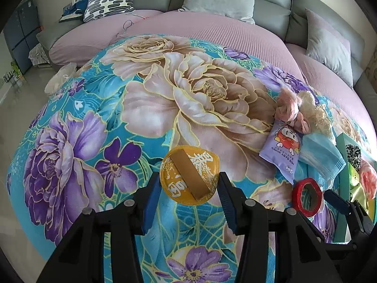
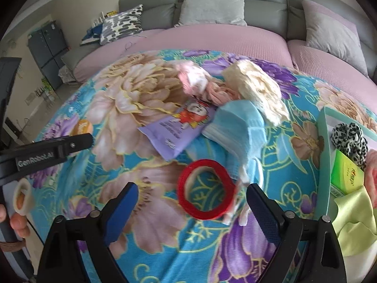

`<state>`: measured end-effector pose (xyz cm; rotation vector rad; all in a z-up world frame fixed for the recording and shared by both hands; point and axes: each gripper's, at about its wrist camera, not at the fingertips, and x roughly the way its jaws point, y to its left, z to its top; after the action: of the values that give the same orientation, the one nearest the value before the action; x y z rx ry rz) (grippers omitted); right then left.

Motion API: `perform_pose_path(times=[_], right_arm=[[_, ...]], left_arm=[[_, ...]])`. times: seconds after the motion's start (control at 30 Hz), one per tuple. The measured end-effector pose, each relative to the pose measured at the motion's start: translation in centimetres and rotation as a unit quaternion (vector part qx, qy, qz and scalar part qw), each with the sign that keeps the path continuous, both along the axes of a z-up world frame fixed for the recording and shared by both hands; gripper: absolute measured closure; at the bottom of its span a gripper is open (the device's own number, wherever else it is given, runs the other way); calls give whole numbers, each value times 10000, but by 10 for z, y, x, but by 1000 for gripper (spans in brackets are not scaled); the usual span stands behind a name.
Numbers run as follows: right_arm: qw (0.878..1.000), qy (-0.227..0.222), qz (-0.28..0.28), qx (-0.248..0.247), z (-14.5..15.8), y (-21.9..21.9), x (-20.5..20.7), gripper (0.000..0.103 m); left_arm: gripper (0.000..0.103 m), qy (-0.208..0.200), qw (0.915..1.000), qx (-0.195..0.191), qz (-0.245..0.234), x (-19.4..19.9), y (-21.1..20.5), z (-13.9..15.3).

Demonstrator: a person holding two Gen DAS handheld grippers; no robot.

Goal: Organize soft objects
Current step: 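Move the right tool around the red ring while the left tool holds the orange tin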

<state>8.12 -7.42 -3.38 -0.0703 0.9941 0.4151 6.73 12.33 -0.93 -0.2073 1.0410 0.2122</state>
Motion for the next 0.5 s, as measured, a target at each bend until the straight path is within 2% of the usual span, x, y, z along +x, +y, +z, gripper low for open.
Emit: perform_pose_path(times=[0.17,0.5], right_arm=[[9999,127,-43,-25,-8,-4,3,21],[9998,-66,-32,-209,2,-8,-2,24]], left_arm=[[53,15,10000,-10,-62,3,-4,-2],[53,40,9999,-7,-131,5,-9,-2]])
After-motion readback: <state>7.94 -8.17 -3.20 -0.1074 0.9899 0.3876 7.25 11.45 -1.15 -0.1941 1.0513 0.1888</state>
